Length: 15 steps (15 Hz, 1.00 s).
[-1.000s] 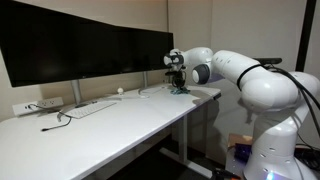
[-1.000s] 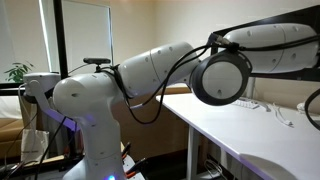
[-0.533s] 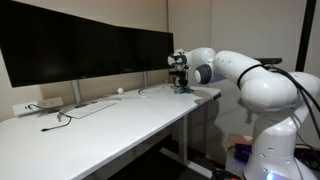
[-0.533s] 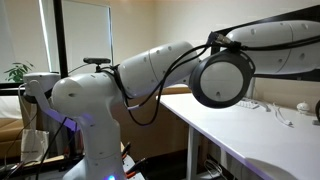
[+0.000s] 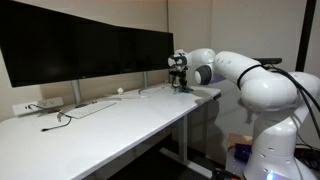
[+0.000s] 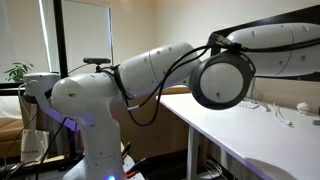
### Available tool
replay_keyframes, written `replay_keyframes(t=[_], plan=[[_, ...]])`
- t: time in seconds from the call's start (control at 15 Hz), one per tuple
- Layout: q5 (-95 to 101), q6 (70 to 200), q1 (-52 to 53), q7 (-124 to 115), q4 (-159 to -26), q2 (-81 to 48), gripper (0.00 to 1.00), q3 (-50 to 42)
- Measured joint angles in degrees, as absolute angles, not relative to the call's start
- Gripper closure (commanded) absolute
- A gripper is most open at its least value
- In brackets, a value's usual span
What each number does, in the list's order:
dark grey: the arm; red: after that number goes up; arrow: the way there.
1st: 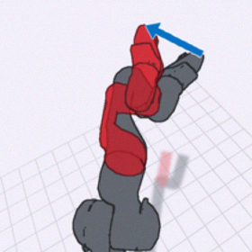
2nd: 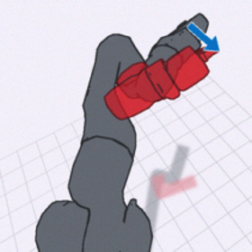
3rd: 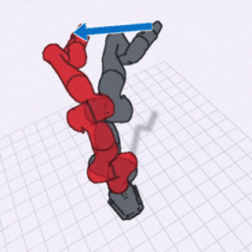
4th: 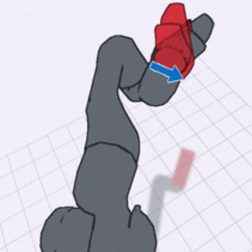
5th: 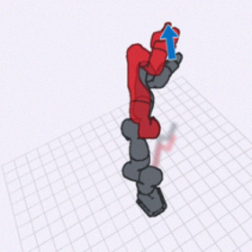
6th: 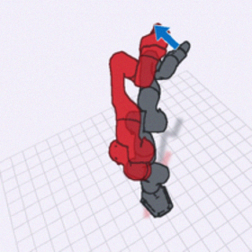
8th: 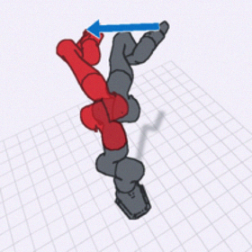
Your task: Use the blue towel to wipe the desk
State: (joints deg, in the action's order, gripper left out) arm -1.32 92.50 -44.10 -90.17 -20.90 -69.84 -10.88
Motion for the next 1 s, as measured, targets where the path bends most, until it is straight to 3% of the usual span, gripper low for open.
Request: replay_keyframes(t=[1.0], plan=[[-1.31, 94.16, -49.23, -106.37, -20.9, -70.07, 0.93, -11.63]])
